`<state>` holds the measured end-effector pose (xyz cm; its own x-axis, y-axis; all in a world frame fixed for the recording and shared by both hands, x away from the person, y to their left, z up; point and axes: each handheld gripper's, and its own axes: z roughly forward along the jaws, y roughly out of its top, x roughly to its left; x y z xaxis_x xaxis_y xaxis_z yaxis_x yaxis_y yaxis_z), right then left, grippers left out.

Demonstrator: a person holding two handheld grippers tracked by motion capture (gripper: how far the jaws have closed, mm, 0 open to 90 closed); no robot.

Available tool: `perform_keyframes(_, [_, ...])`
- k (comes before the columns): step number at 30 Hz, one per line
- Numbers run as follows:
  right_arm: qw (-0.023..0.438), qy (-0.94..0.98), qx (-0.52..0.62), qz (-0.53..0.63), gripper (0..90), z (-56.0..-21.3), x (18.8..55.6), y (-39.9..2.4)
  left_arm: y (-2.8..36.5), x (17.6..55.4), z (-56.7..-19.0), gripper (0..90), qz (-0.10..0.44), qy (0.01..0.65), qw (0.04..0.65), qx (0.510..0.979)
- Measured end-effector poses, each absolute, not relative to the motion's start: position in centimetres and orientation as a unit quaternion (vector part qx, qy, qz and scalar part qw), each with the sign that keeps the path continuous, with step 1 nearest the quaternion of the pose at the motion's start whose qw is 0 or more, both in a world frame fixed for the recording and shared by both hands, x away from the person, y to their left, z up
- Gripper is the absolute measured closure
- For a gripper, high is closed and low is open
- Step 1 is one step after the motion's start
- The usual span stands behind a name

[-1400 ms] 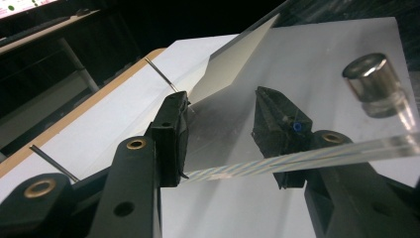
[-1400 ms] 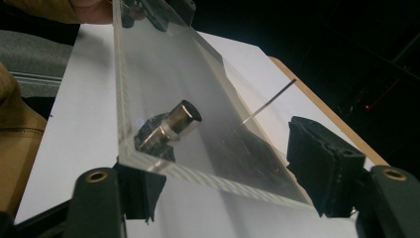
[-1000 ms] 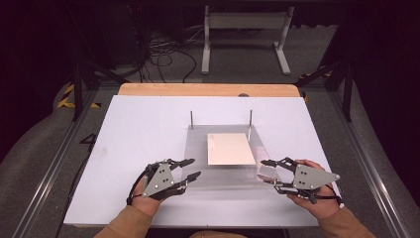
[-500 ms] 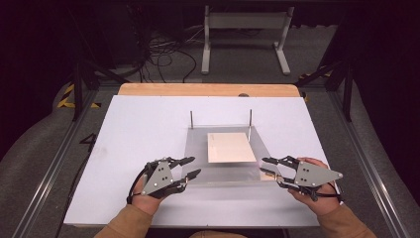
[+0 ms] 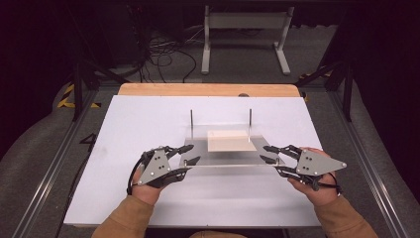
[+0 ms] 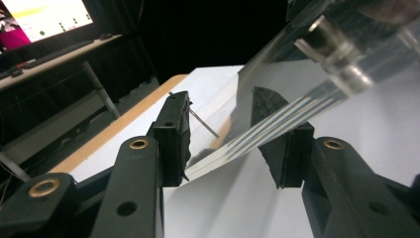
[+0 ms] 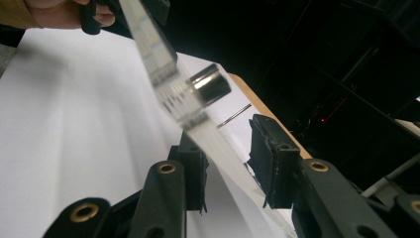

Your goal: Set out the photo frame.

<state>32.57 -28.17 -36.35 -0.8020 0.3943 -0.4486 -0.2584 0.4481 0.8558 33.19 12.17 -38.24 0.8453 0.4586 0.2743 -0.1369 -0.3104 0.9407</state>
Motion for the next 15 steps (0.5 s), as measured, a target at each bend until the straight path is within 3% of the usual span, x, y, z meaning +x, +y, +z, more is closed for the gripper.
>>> perform_keyframes(15, [0.357, 0.763, 0.046, 0.537, 66.4, -33.4, 34.5, -27.7, 12.4, 35.3, -35.6, 57.5, 0.280, 0.121, 0.610, 0.731])
